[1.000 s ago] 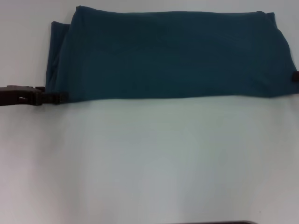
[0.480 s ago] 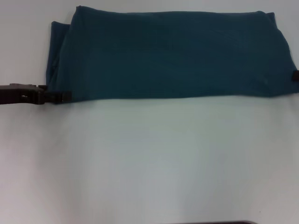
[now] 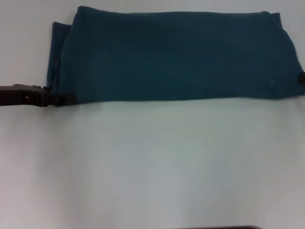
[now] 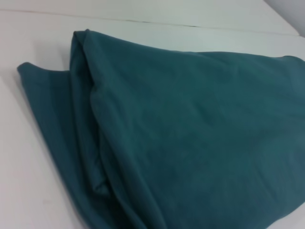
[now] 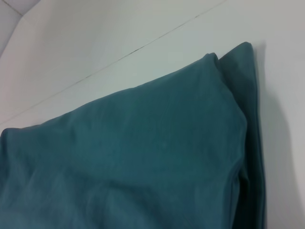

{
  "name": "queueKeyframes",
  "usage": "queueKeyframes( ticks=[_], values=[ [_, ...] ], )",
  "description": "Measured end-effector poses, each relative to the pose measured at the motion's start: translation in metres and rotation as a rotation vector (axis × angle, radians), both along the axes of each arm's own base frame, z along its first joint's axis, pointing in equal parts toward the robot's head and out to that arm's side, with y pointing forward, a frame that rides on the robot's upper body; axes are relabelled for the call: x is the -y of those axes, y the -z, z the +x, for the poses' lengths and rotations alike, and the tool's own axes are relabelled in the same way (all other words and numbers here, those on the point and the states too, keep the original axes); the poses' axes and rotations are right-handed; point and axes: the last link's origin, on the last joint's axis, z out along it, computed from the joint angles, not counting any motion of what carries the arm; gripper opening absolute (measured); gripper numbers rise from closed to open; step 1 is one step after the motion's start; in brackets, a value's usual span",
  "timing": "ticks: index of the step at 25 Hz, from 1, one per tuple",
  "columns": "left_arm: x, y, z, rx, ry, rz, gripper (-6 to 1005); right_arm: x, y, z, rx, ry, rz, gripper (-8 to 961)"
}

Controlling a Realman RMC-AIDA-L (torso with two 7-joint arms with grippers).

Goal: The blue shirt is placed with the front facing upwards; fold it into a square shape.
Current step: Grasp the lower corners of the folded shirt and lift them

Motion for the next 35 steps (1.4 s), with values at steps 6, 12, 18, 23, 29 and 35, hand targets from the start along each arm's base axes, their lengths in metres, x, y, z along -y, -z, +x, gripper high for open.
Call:
queueKeyframes(
  ticks=[6, 12, 18, 23, 29, 35],
  values=[
    [-0.0008, 0.0009, -0.0042, -0.028, -0.008, 0.007, 932, -0.0002, 0.0003, -0.0003, 0.000, -0.001, -0.001, 8],
    [0.0006, 0.0007, -0.0027, -0.022, -0.002, -0.008, 933, -0.0007, 0.0006, -0.0013, -0.003, -0.004, -0.004, 8],
    [0.0005, 0.0011, -0.0005, -0.021, 0.006, -0.018, 933, -0.0005, 0.0010, -0.0015, -0.004, -0.004, -0.004, 8],
    [-0.0015, 0.0040, 0.0021, -0.027, 0.016, -0.026, 933, 0.0001, 0.0005, -0.0010, -0.004, -0.003, -0.004, 8],
    [-0.0023, 0.0053, 0.0039, -0.035, 0.021, -0.025, 911, 0.0008, 0.0002, -0.0005, -0.004, -0.004, -0.002, 8],
    [-0.0034, 0.0007, -0.0007, -0.040, -0.004, -0.002, 777, 0.0011, 0.0001, -0.0002, -0.004, -0.005, -0.001, 8]
  ],
)
